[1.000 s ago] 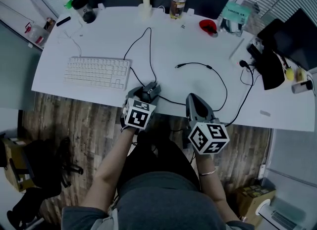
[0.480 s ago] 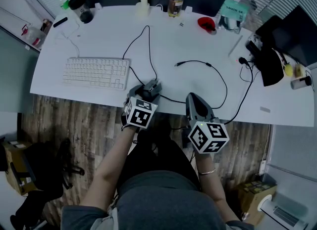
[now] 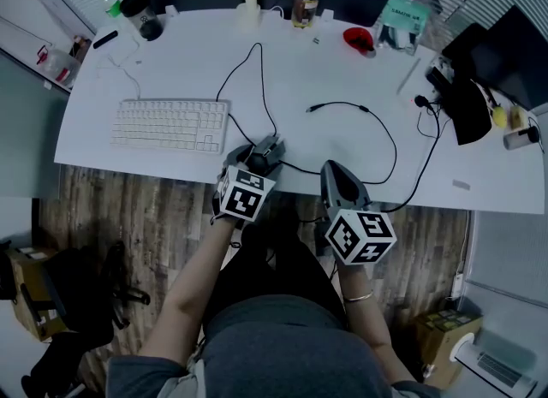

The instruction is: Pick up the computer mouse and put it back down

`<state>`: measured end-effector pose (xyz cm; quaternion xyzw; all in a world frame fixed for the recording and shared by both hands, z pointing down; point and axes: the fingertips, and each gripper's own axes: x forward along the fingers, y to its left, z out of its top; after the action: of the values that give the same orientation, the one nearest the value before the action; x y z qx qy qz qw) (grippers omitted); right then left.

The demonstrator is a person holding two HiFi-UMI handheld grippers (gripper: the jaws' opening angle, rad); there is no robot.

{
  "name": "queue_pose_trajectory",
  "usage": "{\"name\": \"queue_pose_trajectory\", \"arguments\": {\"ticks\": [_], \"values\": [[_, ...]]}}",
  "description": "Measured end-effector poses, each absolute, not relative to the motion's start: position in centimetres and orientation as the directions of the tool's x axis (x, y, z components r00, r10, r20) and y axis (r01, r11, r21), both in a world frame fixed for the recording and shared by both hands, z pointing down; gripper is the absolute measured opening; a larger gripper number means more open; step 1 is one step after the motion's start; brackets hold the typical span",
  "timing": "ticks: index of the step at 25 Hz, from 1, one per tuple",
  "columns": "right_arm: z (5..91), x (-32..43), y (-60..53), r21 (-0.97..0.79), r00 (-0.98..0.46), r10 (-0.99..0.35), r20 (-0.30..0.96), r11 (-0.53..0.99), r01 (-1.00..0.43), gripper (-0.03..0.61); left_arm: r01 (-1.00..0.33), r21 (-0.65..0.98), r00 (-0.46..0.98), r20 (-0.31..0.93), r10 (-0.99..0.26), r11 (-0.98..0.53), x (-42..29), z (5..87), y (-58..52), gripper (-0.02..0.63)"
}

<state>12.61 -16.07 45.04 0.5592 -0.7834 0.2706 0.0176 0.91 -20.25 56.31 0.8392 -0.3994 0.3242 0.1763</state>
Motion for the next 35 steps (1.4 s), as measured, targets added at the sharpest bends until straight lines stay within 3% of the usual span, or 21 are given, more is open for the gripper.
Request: {"name": "queue_pose_trajectory", "arguments": {"ticks": [15, 19, 35], "values": [[45.0, 9.9, -14.7, -0.401, -0.374, -0.868, 0.327, 0.231, -0.887, -0.009, -0.793, 0.087, 0.532, 0.58, -0.617, -0.603, -1.4, 51.4, -19.0, 0.309], [44.8, 8.9, -14.5, -0.399, -0.38, -0.866, 0.324, 0.239, -0.885, -0.009, -0.81, 0.085, 0.524, 0.549, -0.651, -0.58, -2.7, 50.2, -18.7, 0.241], [44.5, 5.3, -12.9, -0.381, -0.378, -0.869, 0.318, 0.248, -0.891, 0.002, -0.851, 0.107, 0.509, 0.411, -0.757, -0.514, -8.9, 45.2, -17.3, 0.066]]}}
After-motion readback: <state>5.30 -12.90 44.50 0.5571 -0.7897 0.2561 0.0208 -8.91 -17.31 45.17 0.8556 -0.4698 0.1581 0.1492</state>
